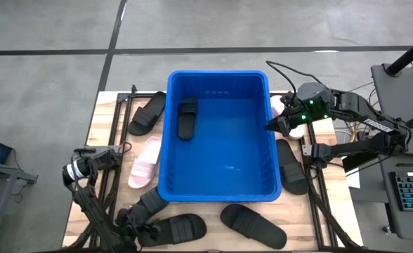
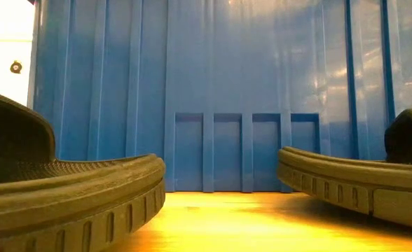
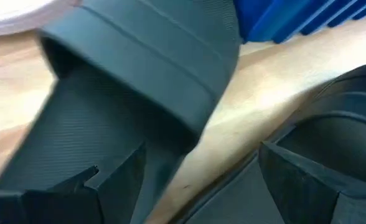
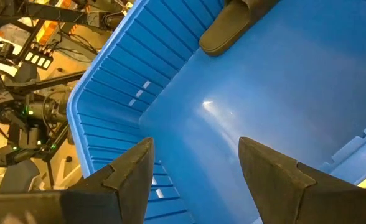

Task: Pick and place slides into bin
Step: Put the black slide into the blue bin

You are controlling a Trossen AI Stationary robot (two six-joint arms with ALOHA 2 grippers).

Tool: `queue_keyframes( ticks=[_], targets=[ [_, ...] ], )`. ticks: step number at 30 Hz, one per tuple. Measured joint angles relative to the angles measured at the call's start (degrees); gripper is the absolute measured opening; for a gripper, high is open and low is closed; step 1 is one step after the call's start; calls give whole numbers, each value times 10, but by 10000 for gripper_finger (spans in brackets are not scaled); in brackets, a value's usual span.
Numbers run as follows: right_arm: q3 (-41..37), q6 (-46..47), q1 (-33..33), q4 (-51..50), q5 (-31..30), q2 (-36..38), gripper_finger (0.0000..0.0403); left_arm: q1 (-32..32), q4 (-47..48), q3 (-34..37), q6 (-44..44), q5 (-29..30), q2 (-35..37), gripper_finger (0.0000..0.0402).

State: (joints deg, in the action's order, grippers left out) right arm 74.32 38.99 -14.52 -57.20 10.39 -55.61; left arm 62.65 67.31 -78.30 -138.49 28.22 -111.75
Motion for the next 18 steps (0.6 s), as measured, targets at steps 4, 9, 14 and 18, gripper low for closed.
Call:
queue_keyframes(
  ticks=[4,9,14,18],
  targets=[
    [0,0,0,5,0,0,224,-11,-20,0,7,28,-4,293],
    [0,0,0,5,0,0,224,-29,-24,0,11,49,-4,293],
    [0,0,0,5,0,0,224,-42,-25,16,11,54,-5,293],
    [0,0,0,5,0,0,224,-46,-26,29,11,57,-5,293]
  ],
)
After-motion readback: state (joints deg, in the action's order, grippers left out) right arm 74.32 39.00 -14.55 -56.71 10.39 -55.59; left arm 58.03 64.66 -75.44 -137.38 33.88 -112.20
